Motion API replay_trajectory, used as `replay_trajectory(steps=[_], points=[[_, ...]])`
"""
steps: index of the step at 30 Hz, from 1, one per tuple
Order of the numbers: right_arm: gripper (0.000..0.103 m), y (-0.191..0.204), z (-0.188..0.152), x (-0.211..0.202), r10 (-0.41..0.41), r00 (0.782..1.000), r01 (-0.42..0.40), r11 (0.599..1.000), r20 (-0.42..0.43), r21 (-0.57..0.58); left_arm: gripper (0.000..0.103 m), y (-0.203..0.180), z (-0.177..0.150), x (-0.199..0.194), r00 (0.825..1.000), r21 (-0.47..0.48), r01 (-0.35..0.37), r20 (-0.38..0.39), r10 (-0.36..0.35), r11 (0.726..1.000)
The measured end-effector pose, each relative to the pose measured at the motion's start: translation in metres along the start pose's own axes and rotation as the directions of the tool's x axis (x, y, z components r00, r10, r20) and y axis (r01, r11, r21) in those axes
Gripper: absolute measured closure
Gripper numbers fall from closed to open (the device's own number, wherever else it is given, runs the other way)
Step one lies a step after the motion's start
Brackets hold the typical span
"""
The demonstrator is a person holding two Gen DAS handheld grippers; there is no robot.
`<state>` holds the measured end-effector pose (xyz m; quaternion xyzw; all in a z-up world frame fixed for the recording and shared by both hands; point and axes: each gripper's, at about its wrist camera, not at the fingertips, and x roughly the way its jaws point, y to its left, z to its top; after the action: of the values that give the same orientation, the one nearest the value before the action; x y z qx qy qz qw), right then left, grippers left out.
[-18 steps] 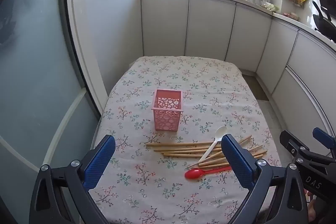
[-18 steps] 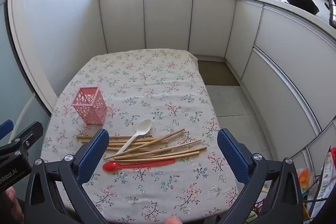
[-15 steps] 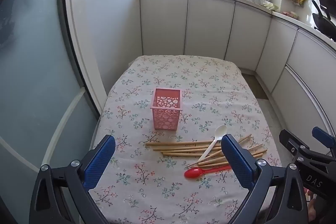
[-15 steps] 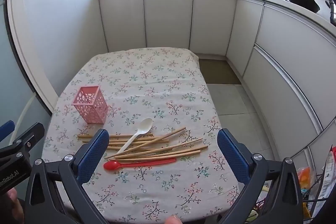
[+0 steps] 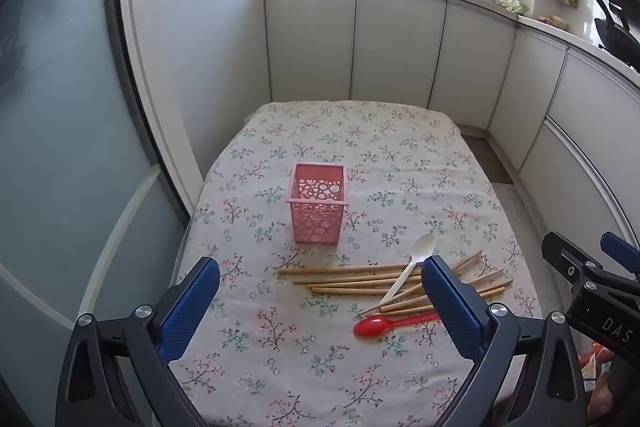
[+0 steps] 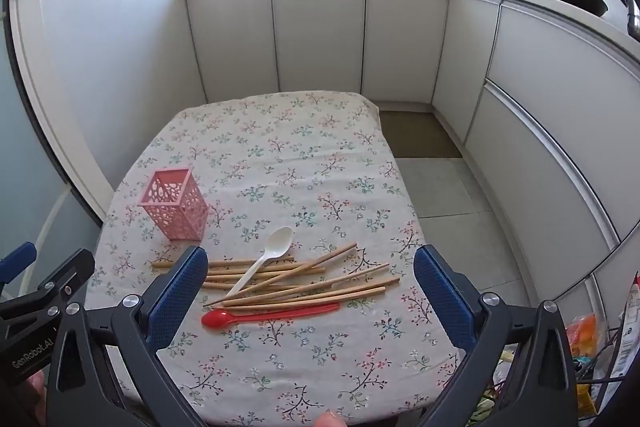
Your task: Organize utensils
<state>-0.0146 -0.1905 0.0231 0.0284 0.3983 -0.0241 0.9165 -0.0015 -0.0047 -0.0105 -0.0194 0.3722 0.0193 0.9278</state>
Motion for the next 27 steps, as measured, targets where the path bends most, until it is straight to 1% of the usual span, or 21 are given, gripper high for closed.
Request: replay_trajectory(steps=[11, 12, 27], points=[[0.0, -0.002, 0.0, 0.0, -0.003, 1.0, 0.003, 1.0, -0.003, 0.006, 0.001, -0.001, 0.001, -0.005, 1.0, 0.007, -0.005, -0.008, 0.005, 1.0], [0.0, -0.002, 0.0, 0.0, -0.003, 1.0, 0.003, 1.0, -0.003, 0.007, 0.001, -0.001, 0.002, 0.004, 1.0, 0.009, -0.004, -0.011, 0.004, 1.0], [0.0, -0.002, 0.0, 0.0, -0.003, 1.0, 0.003, 1.0, -0.003, 0.006, 0.001, -0.001, 0.0, 0.006, 1.0, 0.01, -0.004, -0.012, 0.005, 1.0]])
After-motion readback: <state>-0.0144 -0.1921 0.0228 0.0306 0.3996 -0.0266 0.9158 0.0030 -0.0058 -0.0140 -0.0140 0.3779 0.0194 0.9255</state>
